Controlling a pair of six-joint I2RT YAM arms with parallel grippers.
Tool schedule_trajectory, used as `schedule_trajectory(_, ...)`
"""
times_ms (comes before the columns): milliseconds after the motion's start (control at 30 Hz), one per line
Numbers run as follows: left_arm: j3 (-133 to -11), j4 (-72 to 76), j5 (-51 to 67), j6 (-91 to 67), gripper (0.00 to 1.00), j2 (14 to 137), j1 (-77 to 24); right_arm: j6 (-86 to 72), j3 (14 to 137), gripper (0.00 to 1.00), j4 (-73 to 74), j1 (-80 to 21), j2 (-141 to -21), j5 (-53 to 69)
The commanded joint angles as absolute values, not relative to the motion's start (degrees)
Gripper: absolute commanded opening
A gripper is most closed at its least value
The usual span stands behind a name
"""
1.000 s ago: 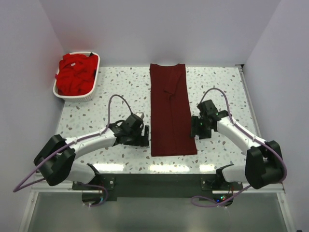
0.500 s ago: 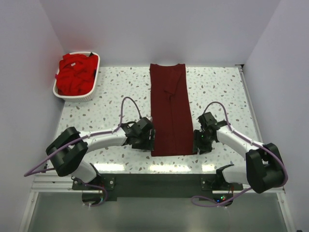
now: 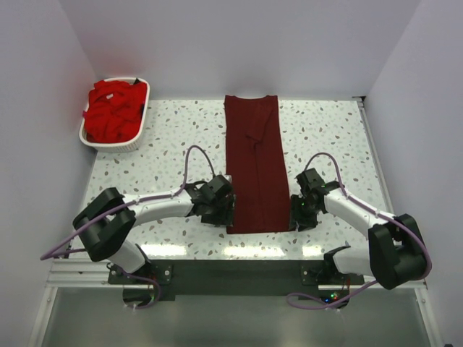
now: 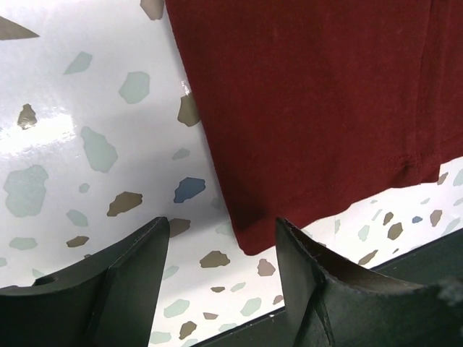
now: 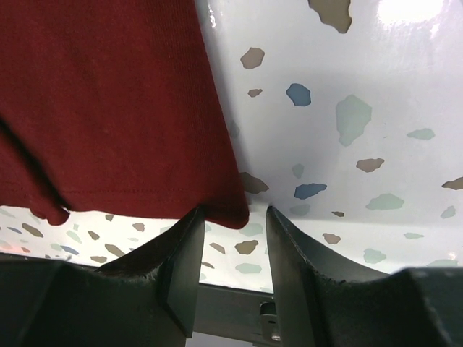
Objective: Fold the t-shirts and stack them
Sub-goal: Fold the tshirt
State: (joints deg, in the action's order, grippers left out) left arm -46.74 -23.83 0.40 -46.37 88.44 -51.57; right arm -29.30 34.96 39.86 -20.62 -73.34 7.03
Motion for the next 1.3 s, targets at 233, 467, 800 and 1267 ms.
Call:
schedule_trajectory(233,-48.5,-26.6,3.1,-46.6,0.61,92.9,-53.1,-29.3,33.8,0.34,36.4,-21.2,-75.8,7.6)
schedule_trajectory(467,-49.4,-28.1,4.0,-46.1,0.52,94.0,-53.3,-29.3,33.2,0.14,35.2,-22.2,-76.8,8.2)
schedule_trajectory(800,-50.4,-29.8,4.1,-46.8,0.4,96.2,-54.1,-30.1,33.1,0.0,34.5,-24.7,-76.7,7.8)
schedule_trajectory(1267,-48.3,-35.9,2.9,-48.6,0.0,94.1,-56.1,-34.5,33.7,0.0,40.1,-32.9,-72.8,5.4)
